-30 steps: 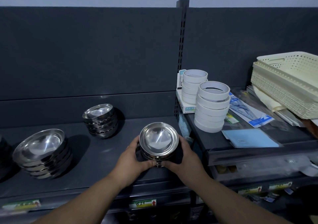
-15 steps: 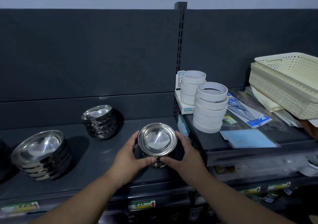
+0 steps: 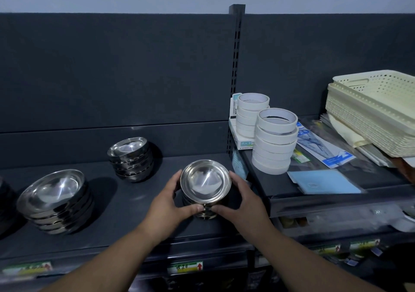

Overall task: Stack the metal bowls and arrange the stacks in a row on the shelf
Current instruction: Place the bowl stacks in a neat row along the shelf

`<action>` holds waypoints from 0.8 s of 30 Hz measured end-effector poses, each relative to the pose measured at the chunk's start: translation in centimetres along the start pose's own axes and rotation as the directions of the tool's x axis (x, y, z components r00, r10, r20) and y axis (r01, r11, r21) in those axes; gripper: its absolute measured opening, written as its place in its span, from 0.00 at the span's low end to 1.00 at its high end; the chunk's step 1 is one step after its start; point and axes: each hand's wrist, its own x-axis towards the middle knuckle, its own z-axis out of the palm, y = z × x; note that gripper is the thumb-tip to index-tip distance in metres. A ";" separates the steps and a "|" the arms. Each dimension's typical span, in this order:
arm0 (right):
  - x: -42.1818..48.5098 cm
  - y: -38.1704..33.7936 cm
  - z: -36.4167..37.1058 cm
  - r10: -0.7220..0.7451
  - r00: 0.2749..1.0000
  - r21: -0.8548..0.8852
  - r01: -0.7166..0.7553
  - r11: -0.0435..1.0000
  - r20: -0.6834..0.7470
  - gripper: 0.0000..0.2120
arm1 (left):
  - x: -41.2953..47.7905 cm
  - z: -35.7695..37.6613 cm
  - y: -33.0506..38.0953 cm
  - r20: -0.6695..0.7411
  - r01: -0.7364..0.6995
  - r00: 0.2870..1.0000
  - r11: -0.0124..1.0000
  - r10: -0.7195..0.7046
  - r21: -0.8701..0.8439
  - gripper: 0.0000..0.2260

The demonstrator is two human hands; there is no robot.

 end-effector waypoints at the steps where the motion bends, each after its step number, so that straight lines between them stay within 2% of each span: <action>1: 0.0 0.0 0.0 -0.001 1.000 0.001 0.001 1.000 0.000 0.36 | 0.0 0.0 -0.1 0.006 0.007 1.000 1.000 -0.007 -0.004 0.48; 4: -0.2 -0.1 -0.1 0.005 1.000 0.006 -0.005 1.000 0.009 0.36 | 0.0 -0.1 -0.2 0.031 0.025 0.999 1.000 -0.025 -0.006 0.50; 16: -0.1 -0.1 -0.1 0.007 1.000 -0.022 -0.006 1.000 0.011 0.37 | -0.2 0.1 0.0 0.001 0.000 1.000 0.999 0.000 0.047 0.45; 18: -0.1 0.1 0.1 0.031 0.999 -0.018 -0.031 0.999 0.017 0.39 | -0.2 0.0 -0.2 0.009 0.005 1.000 0.999 -0.005 0.051 0.45; 21: -0.2 0.6 0.2 0.097 0.993 -0.027 -0.095 0.995 0.068 0.51 | -0.5 -0.1 -0.5 0.013 0.032 0.999 0.999 -0.033 0.042 0.49; 24: -0.6 1.3 0.3 0.176 0.978 -0.103 -0.164 0.981 0.113 0.52 | -1.1 0.1 -1.0 0.037 0.073 0.997 0.997 -0.073 0.007 0.49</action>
